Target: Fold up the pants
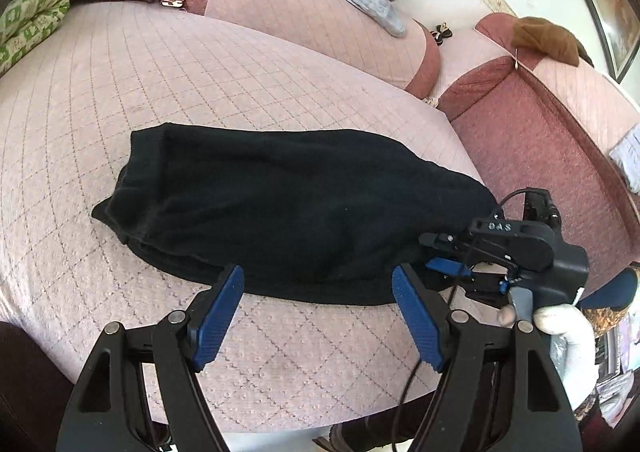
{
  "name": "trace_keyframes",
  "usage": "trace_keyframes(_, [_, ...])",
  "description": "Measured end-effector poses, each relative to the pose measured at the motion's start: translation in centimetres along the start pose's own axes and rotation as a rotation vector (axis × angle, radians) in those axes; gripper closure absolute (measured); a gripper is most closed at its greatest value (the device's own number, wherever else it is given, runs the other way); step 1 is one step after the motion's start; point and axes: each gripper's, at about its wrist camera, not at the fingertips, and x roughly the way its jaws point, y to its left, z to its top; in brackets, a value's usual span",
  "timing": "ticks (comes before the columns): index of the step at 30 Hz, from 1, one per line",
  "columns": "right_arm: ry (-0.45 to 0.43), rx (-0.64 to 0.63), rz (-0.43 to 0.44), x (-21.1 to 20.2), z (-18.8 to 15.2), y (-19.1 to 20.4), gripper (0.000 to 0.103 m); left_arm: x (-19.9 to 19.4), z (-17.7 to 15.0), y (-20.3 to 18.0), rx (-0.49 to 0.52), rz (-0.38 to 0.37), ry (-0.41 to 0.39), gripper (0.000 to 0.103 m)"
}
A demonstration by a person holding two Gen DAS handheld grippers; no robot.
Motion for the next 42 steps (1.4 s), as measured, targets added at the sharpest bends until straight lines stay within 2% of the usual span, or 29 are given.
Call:
trace_keyframes(2, [-0.046, -0.021, 0.027, 0.1, 0.1, 0.7, 0.071, -0.2, -0.1, 0.5, -0.013, -0.004, -0.002, 0.027])
trace_keyframes(3, [-0.059, -0.038, 0.034, 0.1, 0.2, 0.8, 0.078, -0.4, -0.1, 0.8, -0.019, -0.006, -0.003, 0.027])
trace_keyframes(4, [-0.064, -0.047, 0.041, 0.0, 0.2, 0.7, 0.096, -0.5, 0.0, 0.9, -0.023, -0.008, -0.004, 0.027])
trace_keyframes(7, [-0.049, -0.052, 0.084, -0.7, -0.1, 0.0, 0.096, -0.6, 0.2, 1.5, -0.034, -0.014, -0.007, 0.027])
trace_keyframes(13, [-0.038, -0.073, 0.073, -2.7, -1.7, -1.7, 0.097, 1.6, 1.3, 1.0, -0.026, -0.028, 0.036, 0.027])
trace_keyframes(16, [-0.010, -0.053, 0.059, -2.6, -2.0, -2.9, 0.095, 3.5, 1.2, 0.5, 0.011, 0.017, 0.067, 0.027])
trace_keyframes(17, [0.009, -0.037, 0.063, -2.9, -2.1, -3.5, 0.083, 4.4, 1.1, 0.5, 0.014, 0.026, 0.086, 0.027])
trace_keyframes(18, [0.020, -0.036, 0.051, -3.5, -2.3, -4.1, 0.078, 5.0, 1.0, 0.7, 0.011, 0.033, 0.105, 0.027])
trace_keyframes(19, [0.012, -0.041, 0.046, -4.3, -2.2, -4.4, 0.076, 5.7, 0.9, 0.8, 0.007, 0.044, 0.123, 0.027])
trace_keyframes(23, [-0.146, -0.102, -0.006, -9.5, -0.3, -4.9, 0.076, 5.9, 0.4, 0.3, 0.054, 0.068, 0.112, 0.024])
trace_keyframes(24, [-0.204, -0.100, -0.006, -10.8, 1.3, -5.2, 0.073, 6.0, 0.4, 0.2, 0.065, 0.074, 0.112, 0.022])
trace_keyframes(26, [-0.258, -0.092, 0.007, -11.4, 3.8, -5.5, 0.055, 6.3, 0.2, -0.2, 0.084, 0.099, 0.109, 0.022])
trace_keyframes(28, [-0.270, -0.096, 0.005, -10.6, 7.1, -6.3, 0.049, 6.4, 0.0, -0.6, 0.102, 0.123, 0.106, 0.022])
trace_keyframes(30, [-0.224, -0.064, -0.004, -9.2, 9.7, -8.0, 0.051, 6.3, 0.0, -0.9, 0.120, 0.139, 0.113, 0.021])
trace_keyframes(31, [-0.217, -0.036, 0.000, -9.0, 10.4, -9.0, 0.060, 6.1, 0.1, -0.8, 0.119, 0.139, 0.117, 0.021])
trace_keyframes(32, [-0.219, -0.007, 0.007, -9.2, 10.8, -9.9, 0.076, 5.5, 0.1, -0.6, 0.107, 0.135, 0.115, 0.021])
trace_keyframes(33, [-0.234, 0.026, 0.001, -9.8, 10.8, -10.9, 0.080, 4.8, 0.2, -0.3, 0.092, 0.134, 0.108, 0.021])
trace_keyframes(35, [-0.265, 0.039, -0.002, -10.7, 10.5, -11.4, 0.081, 3.0, 0.7, 0.9, 0.050, 0.126, 0.079, 0.021])
trace_keyframes(37, [-0.286, 0.017, -0.046, -11.6, 9.6, -11.0, 0.078, 1.0, 1.2, 2.4, 0.004, 0.134, 0.036, 0.021])
trace_keyframes(38, [-0.302, -0.011, -0.088, -12.2, 9.1, -10.4, 0.066, 0.3, 1.3, 3.1, -0.018, 0.146, 0.016, 0.021])
trace_keyframes(39, [-0.322, -0.046, -0.133, -12.8, 8.4, -9.7, 0.062, -0.6, 1.5, 4.1, -0.049, 0.159, -0.008, 0.021])
trace_keyframes(42, [-0.336, -0.155, -0.133, -13.9, 7.1, -7.4, 0.060, -2.7, 1.8, 8.0, -0.177, 0.199, -0.079, 0.021])
